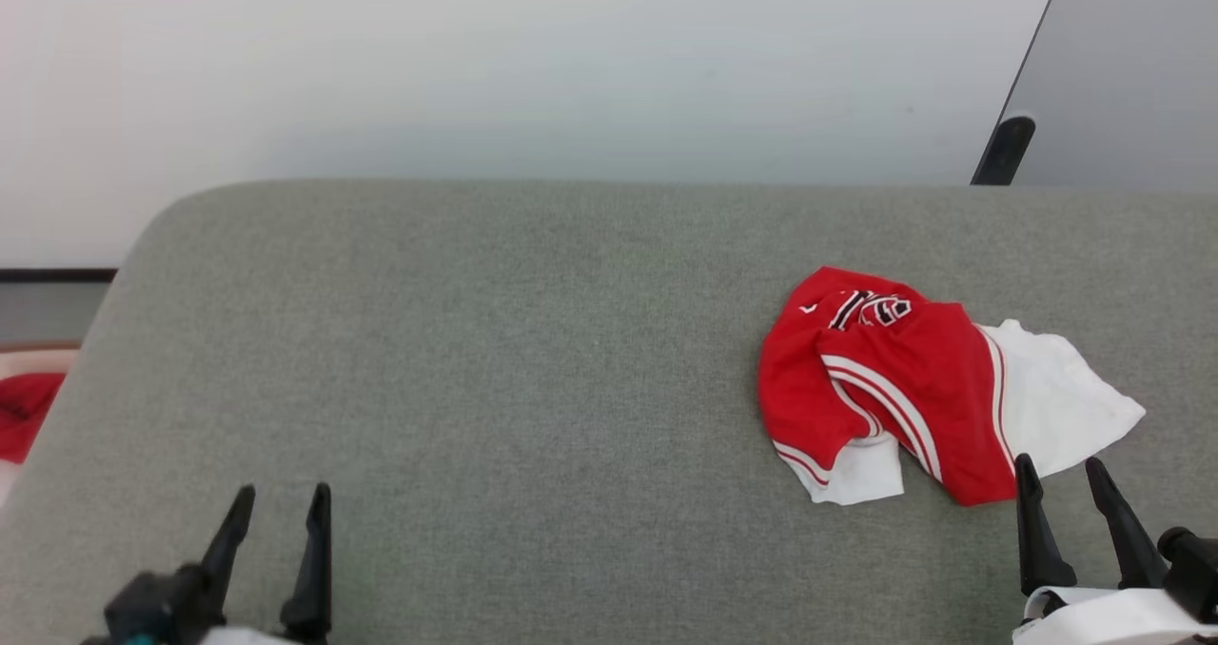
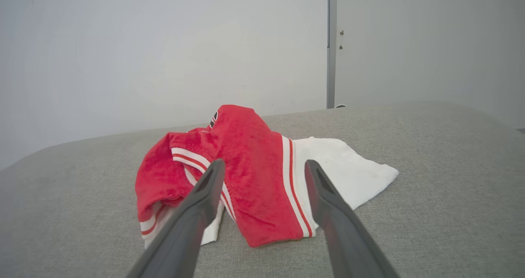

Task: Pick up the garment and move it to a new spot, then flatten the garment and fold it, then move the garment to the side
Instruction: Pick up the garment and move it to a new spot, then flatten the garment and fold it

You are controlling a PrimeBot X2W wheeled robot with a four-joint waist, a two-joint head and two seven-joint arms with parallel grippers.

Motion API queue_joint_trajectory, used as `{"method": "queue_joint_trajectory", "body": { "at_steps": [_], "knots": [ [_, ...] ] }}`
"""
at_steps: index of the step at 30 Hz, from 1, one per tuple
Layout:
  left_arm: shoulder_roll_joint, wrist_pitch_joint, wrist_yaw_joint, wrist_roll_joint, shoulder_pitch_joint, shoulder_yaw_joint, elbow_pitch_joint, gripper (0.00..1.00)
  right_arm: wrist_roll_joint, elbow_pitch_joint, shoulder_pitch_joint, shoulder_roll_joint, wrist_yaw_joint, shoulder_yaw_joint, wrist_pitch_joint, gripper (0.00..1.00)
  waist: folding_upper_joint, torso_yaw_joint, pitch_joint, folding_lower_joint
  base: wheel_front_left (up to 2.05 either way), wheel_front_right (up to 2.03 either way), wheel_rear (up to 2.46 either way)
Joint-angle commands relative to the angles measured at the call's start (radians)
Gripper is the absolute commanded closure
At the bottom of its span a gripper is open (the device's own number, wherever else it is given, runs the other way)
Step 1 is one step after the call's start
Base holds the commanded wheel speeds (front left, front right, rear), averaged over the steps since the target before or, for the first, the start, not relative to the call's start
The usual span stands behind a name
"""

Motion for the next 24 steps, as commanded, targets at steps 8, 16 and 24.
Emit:
{"method": "queue_joint_trajectory", "body": {
  "at_steps": [8, 16, 24],
  "knots": [
    [-0.048, 0.0, -0.016, 0.104, 0.073, 0.071, -0.067, 0.0, 0.0, -0.02, -0.012, 0.006, -0.001, -0.007, 0.004, 0.0, 0.0, -0.022, -0.015, 0.0, 0.0, 0.0, 0.0],
    [-0.09, 0.0, -0.049, 0.136, 0.076, 0.102, -0.037, 0.0, 0.001, -0.003, -0.021, 0.018, -0.001, 0.002, 0.001, 0.0, 0.0, -0.034, -0.01, 0.0, 0.0, 0.0, 0.0],
    [-0.115, 0.0, -0.073, 0.163, 0.068, 0.128, -0.028, 0.0, -0.002, -0.003, -0.026, 0.02, -0.001, -0.003, -0.001, 0.0, 0.0, -0.034, -0.003, 0.0, 0.0, 0.0, 0.0]
  ]
}}
